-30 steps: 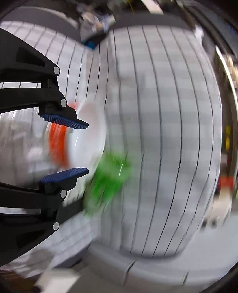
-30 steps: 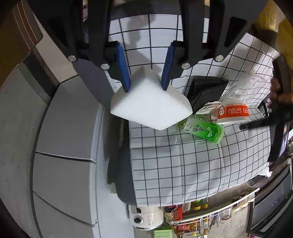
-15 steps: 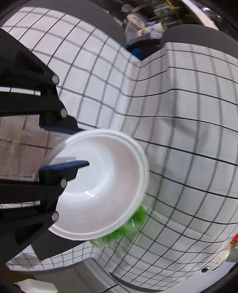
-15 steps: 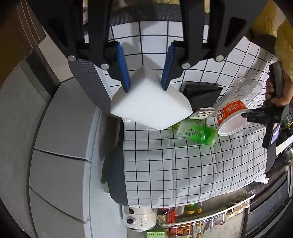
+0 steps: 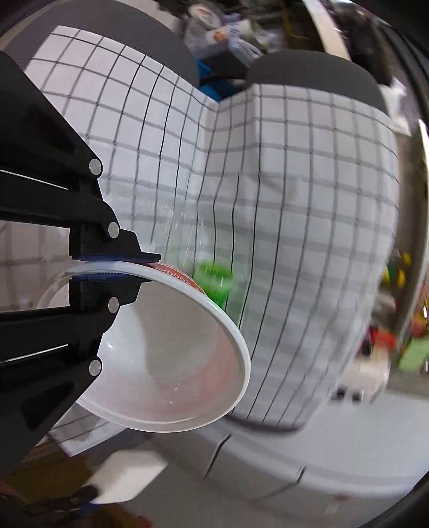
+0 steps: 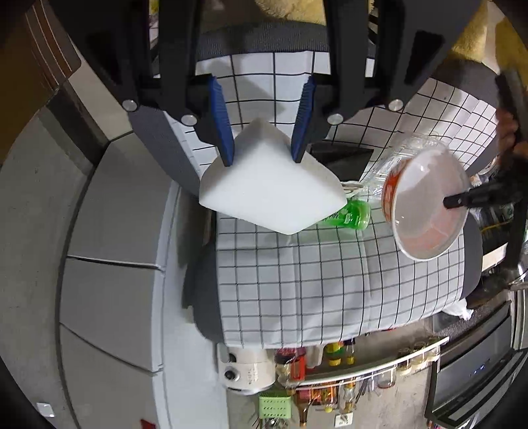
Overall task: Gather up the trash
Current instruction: 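Carry the noodle cup and sponge to the wastebasket and release both inside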
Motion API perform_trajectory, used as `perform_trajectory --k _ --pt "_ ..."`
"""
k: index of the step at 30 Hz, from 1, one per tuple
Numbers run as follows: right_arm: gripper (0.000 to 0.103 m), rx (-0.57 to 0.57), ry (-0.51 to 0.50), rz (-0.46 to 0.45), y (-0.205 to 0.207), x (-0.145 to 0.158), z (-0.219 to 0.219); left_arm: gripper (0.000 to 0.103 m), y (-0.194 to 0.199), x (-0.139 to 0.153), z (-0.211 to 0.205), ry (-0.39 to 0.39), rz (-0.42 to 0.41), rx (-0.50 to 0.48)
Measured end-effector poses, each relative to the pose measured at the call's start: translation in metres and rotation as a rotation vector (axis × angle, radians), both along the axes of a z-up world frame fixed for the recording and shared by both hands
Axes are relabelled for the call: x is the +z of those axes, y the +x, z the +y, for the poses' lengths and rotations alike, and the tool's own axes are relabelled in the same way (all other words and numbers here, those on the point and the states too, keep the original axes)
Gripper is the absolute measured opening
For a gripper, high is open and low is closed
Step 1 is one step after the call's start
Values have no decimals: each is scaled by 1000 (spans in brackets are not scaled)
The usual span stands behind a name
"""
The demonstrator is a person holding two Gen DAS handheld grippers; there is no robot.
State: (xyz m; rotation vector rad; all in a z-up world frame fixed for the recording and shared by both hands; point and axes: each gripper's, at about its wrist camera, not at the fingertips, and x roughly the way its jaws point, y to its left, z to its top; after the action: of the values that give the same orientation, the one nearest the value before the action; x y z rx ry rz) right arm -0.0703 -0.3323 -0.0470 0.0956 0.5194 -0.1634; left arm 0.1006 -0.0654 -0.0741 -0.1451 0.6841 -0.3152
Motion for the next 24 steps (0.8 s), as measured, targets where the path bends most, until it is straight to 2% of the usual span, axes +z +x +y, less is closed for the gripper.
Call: perform_trajectory --k 3,6,12,14,19,24 --pt "36 -74 -1 -22 -26 8 -13 6 -31 1 -27 11 -25 -78" --pt "36 -155 -17 -33 -54 14 -29 6 -64 -7 -68 29 -42 -202" --pt "36 -355 -49 -43 -126 19 -72 6 -111 -28 -152 71 -17 -457" --pt "36 -422 -44 -45 -150 15 -88 6 -130 -40 -186 98 1 -564" --pt "36 -529 -10 -39 -189 0 -122 7 -168 -69 -253 163 52 -763" --pt "36 -594 22 -34 -214 -12 -150 7 -200 -85 -312 204 53 -898"
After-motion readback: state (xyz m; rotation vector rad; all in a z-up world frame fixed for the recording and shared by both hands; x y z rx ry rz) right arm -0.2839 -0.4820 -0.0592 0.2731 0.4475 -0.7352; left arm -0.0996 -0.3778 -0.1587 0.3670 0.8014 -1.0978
